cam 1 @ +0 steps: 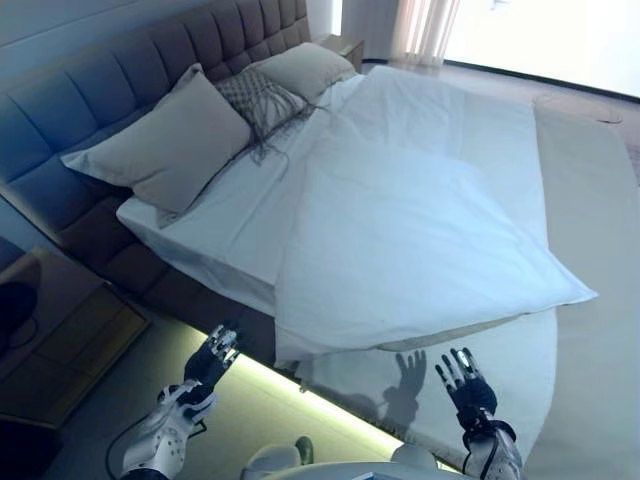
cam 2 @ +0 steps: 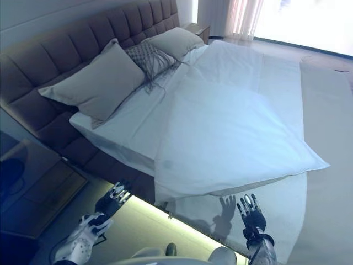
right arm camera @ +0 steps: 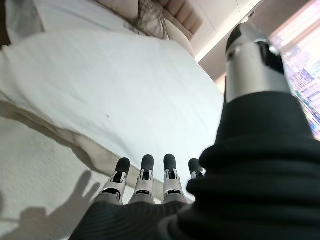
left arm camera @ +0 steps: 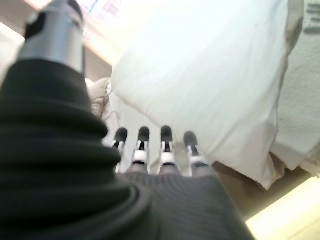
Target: Make the bed neatly
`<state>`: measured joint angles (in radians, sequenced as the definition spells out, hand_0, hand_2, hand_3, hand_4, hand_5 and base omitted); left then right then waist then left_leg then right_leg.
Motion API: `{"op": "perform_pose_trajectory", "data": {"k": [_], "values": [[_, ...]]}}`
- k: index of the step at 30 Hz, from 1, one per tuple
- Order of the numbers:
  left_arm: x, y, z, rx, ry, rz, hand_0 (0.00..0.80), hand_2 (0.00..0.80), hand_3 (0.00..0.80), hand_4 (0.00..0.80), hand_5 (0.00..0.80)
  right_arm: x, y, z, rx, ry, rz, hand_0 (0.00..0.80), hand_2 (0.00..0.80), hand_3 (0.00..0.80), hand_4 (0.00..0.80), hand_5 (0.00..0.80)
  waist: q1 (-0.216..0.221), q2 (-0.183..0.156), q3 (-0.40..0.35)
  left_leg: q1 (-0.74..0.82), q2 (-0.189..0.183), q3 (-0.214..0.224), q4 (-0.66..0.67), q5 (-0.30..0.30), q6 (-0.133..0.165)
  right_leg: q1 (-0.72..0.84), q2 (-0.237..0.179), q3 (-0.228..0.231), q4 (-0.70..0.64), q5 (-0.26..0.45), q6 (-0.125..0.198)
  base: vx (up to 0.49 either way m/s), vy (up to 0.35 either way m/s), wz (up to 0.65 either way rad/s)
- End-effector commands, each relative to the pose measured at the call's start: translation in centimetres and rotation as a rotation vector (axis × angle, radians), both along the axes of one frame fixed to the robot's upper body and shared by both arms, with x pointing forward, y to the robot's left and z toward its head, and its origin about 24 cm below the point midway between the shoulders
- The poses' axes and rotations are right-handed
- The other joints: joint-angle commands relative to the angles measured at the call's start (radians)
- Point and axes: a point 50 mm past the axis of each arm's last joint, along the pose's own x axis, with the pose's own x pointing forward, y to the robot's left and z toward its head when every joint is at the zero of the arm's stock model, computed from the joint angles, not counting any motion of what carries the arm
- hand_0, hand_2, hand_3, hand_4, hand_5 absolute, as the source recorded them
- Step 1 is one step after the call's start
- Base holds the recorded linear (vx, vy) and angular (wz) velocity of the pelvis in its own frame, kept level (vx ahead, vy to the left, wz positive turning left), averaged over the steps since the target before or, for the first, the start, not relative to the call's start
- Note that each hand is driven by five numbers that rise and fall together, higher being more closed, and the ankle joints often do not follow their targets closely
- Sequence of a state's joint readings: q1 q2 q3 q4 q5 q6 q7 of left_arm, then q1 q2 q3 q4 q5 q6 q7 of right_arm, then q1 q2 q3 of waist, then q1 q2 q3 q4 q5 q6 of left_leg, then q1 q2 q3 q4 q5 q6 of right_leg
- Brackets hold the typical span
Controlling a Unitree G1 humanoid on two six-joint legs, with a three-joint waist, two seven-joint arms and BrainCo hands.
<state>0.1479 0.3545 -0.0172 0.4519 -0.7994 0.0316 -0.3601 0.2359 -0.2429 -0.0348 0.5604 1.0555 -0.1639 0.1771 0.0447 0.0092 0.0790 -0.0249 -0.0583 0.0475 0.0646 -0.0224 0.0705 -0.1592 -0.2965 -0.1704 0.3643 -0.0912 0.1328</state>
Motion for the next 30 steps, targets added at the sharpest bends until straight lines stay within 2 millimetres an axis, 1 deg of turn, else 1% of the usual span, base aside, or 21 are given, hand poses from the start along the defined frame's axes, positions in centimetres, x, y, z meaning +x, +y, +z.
{"op": "perform_pose_trajectory", "data": {"k": [1, 3, 5, 7, 9, 11, 14, 15, 16, 17, 18, 20, 21, 22, 23, 25, 26, 27, 28, 29, 30], "values": [[1.9, 0.2, 2.3, 0.013, -0.134, -0.016, 0.0, 0.0, 0.0, 0.0, 0.0, 1.9, -1.9, 1.8, -0.026, -0.123, -0.084, 0.0, 0.0, 0.0, 0.0, 0.0, -0.023, -0.042, 0.01, 0.054, 0.004, 0.008, 0.035, -0.068, -0.061, 0.011, -0.004, 0.009, -0.209, 0.298, 0.032, 0.136, -0.224, 0.11], [2.0, 0.4, 2.6, 0.002, -0.142, -0.012, 0.0, 0.0, 0.0, 0.0, 0.0, 2.3, -1.9, 1.9, -0.016, -0.116, -0.098, 0.0, 0.0, 0.0, 0.0, 0.0, -0.012, -0.047, 0.006, 0.056, 0.037, 0.025, 0.038, -0.07, -0.075, 0.046, -0.009, -0.009, -0.232, 0.279, 0.047, 0.09, -0.201, 0.14], [1.9, 0.3, 2.7, 0.009, -0.143, -0.016, 0.0, 0.0, 0.0, 0.0, 0.0, 2.5, -1.4, 1.8, -0.01, -0.12, -0.102, 0.0, 0.0, 0.0, 0.0, 0.0, -0.001, -0.056, -0.004, 0.054, 0.057, 0.033, 0.039, -0.061, -0.085, 0.076, -0.006, -0.017, -0.244, 0.284, 0.056, 0.087, -0.281, 0.24], [1.9, 0.4, 2.6, 0.015, -0.139, -0.023, 0.0, 0.0, 0.0, 0.0, 0.0, 2.3, -1.2, 1.8, 0.004, -0.119, -0.111, 0.0, 0.0, 0.0, 0.0, 0.0, 0.001, -0.059, -0.02, 0.056, 0.081, 0.034, 0.029, -0.047, -0.099, 0.104, 0.012, -0.02, -0.271, 0.262, 0.059, 0.087, -0.27, 0.33], [2.0, 0.2, 2.5, 0.011, -0.136, -0.031, 0.0, 0.0, 0.0, 0.0, 0.0, 2.3, -1.2, 1.7, 0.012, -0.111, -0.118, 0.0, 0.0, 0.0, 0.0, 0.0, 0.003, -0.057, -0.036, 0.066, 0.101, 0.046, 0.013, -0.035, -0.107, 0.128, 0.031, -0.035, -0.286, 0.235, 0.053, 0.058, -0.207, 0.17], [2.2, -0.1, 2.3, 0.01, -0.131, -0.041, 0.0, 0.0, 0.0, 0.0, 0.0, 2.5, -1.1, 1.7, 0.008, -0.108, -0.112, 0.0, 0.0, 0.0, 0.0, 0.0, 0.0, -0.052, -0.044, 0.073, 0.121, 0.048, 0.008, -0.027, -0.116, 0.141, 0.056, -0.043, -0.29, 0.203, 0.048, 0.026, -0.202, 0.05], [2.4, -0.5, 2.1, 0.005, -0.119, -0.051, 0.0, 0.0, 0.0, 0.0, 0.0, 3.0, -0.9, 1.8, -0.014, -0.088, -0.083, 0.0, 0.0, 0.0, 0.0, 0.0, -0.008, -0.05, -0.046, 0.063, 0.149, 0.041, 0.052, -0.034, -0.129, 0.152, 0.095, -0.04, -0.285, 0.161, 0.028, 0.002, -0.201, -0.04], [2.3, -0.6, 1.9, -0.007, -0.113, -0.045, 0.0, 0.0, 0.0, 0.0, 0.0, 3.2, -0.7, 1.9, -0.023, -0.081, -0.062, 0.0, 0.0, 0.0, 0.0, 0.0, -0.007, -0.05, -0.044, 0.05, 0.163, 0.035, 0.095, -0.016, -0.139, 0.16, 0.109, -0.041, -0.287, 0.15, 0.013, -0.014, -0.194, -0.04], [2.0, -0.7, 1.7, -0.02, -0.111, -0.038, 0.0, 0.0, 0.0, 0.0, 0.0, 3.5, -0.6, 2.0, -0.032, -0.077, -0.039, 0.0, 0.0, 0.0, 0.0, 0.0, -0.004, -0.05, -0.035, 0.025, 0.174, 0.018, 0.17, 0.018, -0.149, 0.168, 0.125, -0.039, -0.292, 0.142, -0.004, -0.016, -0.205, -0.04], [1.8, -0.7, 1.6, -0.032, -0.112, -0.029, 0.0, 0.0, 0.0, 0.0, 0.0, 3.8, -0.4, 2.1, -0.039, -0.075, -0.019, 0.0, 0.0, 0.0, 0.0, 0.0, 0.002, -0.048, -0.024, -0.009, 0.179, -0.004, 0.238, 0.063, -0.158, 0.174, 0.142, -0.033, -0.297, 0.138, -0.018, -0.004, -0.185, -0.09], [1.4, -0.6, 1.5, -0.042, -0.11, -0.021, 0.0, 0.0, 0.0, 0.0, 0.0, 3.9, -0.2, 2.1, -0.042, -0.071, -0.003, 0.0, 0.0, 0.0, 0.0, 0.0, 0.013, -0.044, -0.01, -0.04, 0.186, -0.027, 0.275, 0.105, -0.164, 0.182, 0.159, -0.024, -0.3, 0.134, -0.031, 0.016, -0.113, -0.16], [0.8, -0.6, 1.2, -0.066, -0.103, -0.003, 0.0, 0.0, 0.0, 0.0, 0.0, 4.0, -0.3, 2.2, -0.045, -0.073, 0.011, 0.0, 0.0, 0.0, 0.0, 0.0, 0.024, -0.033, 0.004, -0.052, 0.2, -0.046, 0.242, 0.13, -0.168, 0.186, 0.167, -0.023, -0.299, 0.132, -0.035, 0.039, 0.028, -0.31], [0.4, -0.7, 0.8, -0.088, -0.095, 0.012, 0.0, 0.0, 0.0, 0.0, 0.0, 4.3, -0.2, 2.2, -0.04, -0.083, 0.028, 0.0, 0.0, 0.0, 0.0, 0.0, 0.032, -0.016, 0.011, -0.054, 0.217, -0.067, 0.173, 0.158, -0.174, 0.185, 0.17, -0.024, -0.296, 0.126, -0.033, 0.096, 0.206, -0.23], [0.0, -0.8, 0.4, -0.099, -0.087, 0.015, 0.0, 0.0, 0.0, 0.0, 0.0, 4.5, -0.1, 2.3, -0.034, -0.085, 0.04, 0.0, 0.0, 0.0, 0.0, 0.0, 0.044, 0.004, 0.016, -0.059, 0.235, -0.099, 0.084, 0.212, -0.188, 0.191, 0.174, -0.017, -0.294, 0.112, -0.032, 0.142, 0.265, -0.1], [-0.2, -1.0, 0.1, -0.097, -0.078, 0.011, 0.0, 0.0, 0.0, 0.0, 0.0, 4.6, -0.1, 2.2, -0.032, -0.083, 0.048, 0.0, 0.0, 0.0, 0.0, 0.0, 0.053, 0.014, 0.019, -0.066, 0.244, -0.115, 0.042, 0.239, -0.197, 0.197, 0.17, -0.012, -0.295, 0.103, -0.03, 0.16, 0.24, -0.11], [-0.8, -1.2, -0.7, -0.085, -0.05, -0.008, 0.0, 0.0, 0.0, 0.0, 0.0, 4.5, -0.4, 1.9, -0.019, -0.063, 0.04, 0.0, 0.0, 0.0, 0.0, 0.0, 0.067, 0.031, 0.022, -0.089, 0.26, -0.123, -0.019, 0.29, -0.219, 0.216, 0.156, -0.014, -0.297, 0.085, -0.026, 0.181, 0.226, -0.18], [-1.1, -1.2, -1.1, -0.072, -0.038, -0.018, 0.0, 0.0, 0.0, 0.0, 0.0, 4.5, -0.7, 1.7, -0.03, -0.048, 0.033, 0.0, 0.0, 0.0, 0.0, 0.0, 0.072, 0.036, 0.022, -0.096, 0.263, -0.119, -0.035, 0.288, -0.226, 0.224, 0.14, -0.024, -0.299, 0.081, -0.021, 0.166, 0.228, -0.2], [-1.2, -1.2, -1.2, -0.064, -0.036, -0.023, 0.0, 0.0, 0.0, 0.0, 0.0, 4.5, -0.9, 1.7, -0.036, -0.044, 0.031, 0.0, 0.0, 0.0, 0.0, 0.0, 0.073, 0.038, 0.022, -0.096, 0.264, -0.117, -0.039, 0.284, -0.227, 0.227, 0.133, -0.028, -0.3, 0.08, -0.019, 0.143, 0.235, -0.26], [-1.1, -1.0, -1.2, -0.052, -0.037, -0.031, 0.0, 0.0, 0.0, 0.0, 0.0, 4.6, -1.0, 1.7, -0.044, -0.04, 0.028, 0.0, 0.0, 0.0, 0.0, 0.0, 0.07, 0.041, 0.019, -0.092, 0.26, -0.108, -0.027, 0.261, -0.231, 0.226, 0.111, -0.034, -0.294, 0.079, -0.011, 0.165, 0.249, -0.09], [-0.9, -0.6, -1.1, -0.048, -0.044, -0.038, 0.0, 0.0, 0.0, 0.0, 0.0, 4.5, -1.4, 1.7, -0.049, -0.04, 0.021, 0.0, 0.0, 0.0, 0.0, 0.0, 0.055, 0.044, 0.018, -0.094, 0.254, -0.082, 0.025, 0.226, -0.235, 0.223, 0.087, -0.026, -0.273, 0.072, -0.005, 0.19, 0.27, -0.03], [-0.7, -0.4, -0.9, -0.049, -0.052, -0.039, 0.0, 0.0, 0.0, 0.0, 0.0, 4.4, -1.5, 1.7, -0.05, -0.042, 0.019, 0.0, 0.0, 0.0, 0.0, 0.0, 0.045, 0.041, 0.018, -0.094, 0.248, -0.056, 0.053, 0.188, -0.231, 0.221, 0.07, -0.023, -0.256, 0.068, 0.0, 0.208, 0.253, 0.14]]}}
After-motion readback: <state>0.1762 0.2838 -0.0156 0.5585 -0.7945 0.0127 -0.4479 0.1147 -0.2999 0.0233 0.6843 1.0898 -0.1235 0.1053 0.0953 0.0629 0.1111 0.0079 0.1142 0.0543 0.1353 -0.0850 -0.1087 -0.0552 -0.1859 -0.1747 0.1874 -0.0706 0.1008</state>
